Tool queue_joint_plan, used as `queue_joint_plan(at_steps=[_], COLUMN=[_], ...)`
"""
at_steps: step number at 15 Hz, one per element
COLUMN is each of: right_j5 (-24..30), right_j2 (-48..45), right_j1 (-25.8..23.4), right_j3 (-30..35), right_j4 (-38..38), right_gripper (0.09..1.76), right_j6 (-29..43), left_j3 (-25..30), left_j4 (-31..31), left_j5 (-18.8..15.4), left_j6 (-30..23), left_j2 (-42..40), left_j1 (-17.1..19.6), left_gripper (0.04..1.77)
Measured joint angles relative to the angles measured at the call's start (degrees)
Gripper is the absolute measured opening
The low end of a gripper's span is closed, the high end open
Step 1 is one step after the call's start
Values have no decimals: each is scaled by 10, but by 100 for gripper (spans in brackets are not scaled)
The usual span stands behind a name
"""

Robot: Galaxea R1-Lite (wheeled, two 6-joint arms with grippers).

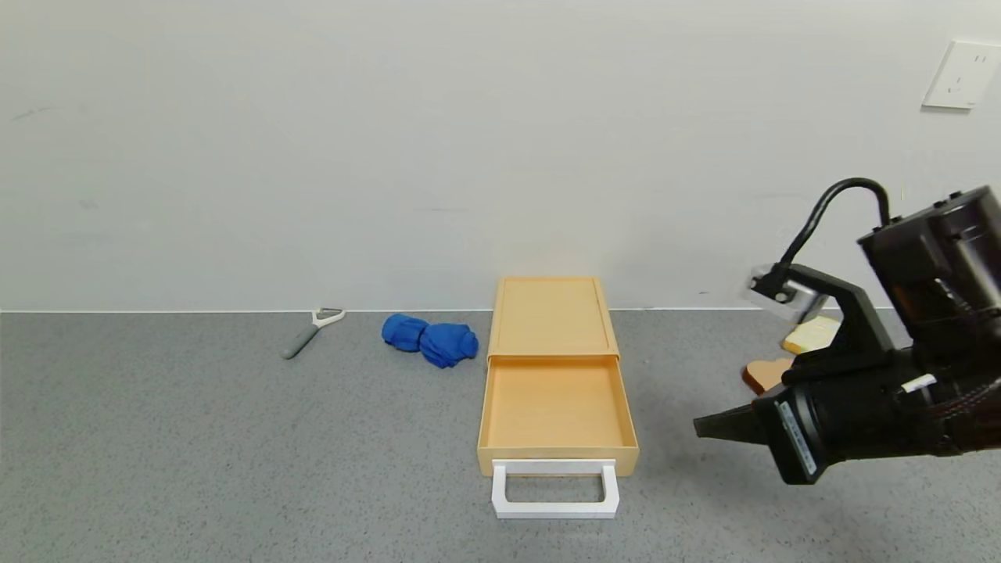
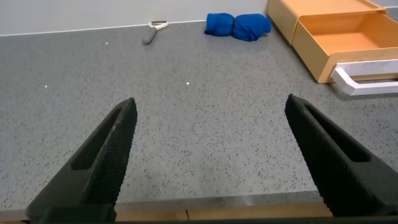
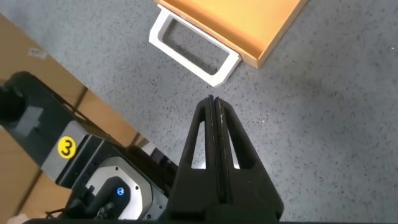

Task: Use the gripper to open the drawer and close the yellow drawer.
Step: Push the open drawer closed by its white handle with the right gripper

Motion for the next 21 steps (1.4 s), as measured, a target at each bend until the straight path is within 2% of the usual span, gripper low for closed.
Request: queue_joint_plan(at_steps=[5, 9, 15, 21], right_j5=[-81, -146, -250, -342], right_j2=[86, 156, 247, 310], right_j1=[96, 152, 206, 233], right_j3=[-5, -15, -50, -51], right_j4=[-65, -106, -164, -229], right_gripper=[12, 12, 12, 12], right_j6=[69, 127, 184, 232], left_j3=[0, 0, 0, 0], left_j4=[0, 0, 0, 0], left_j5=[0, 0, 0, 0], left_j6=[0, 0, 0, 0], left_j2=[0, 0, 0, 0], left_j1=[0, 0, 0, 0], left_gripper=[172, 172, 172, 172])
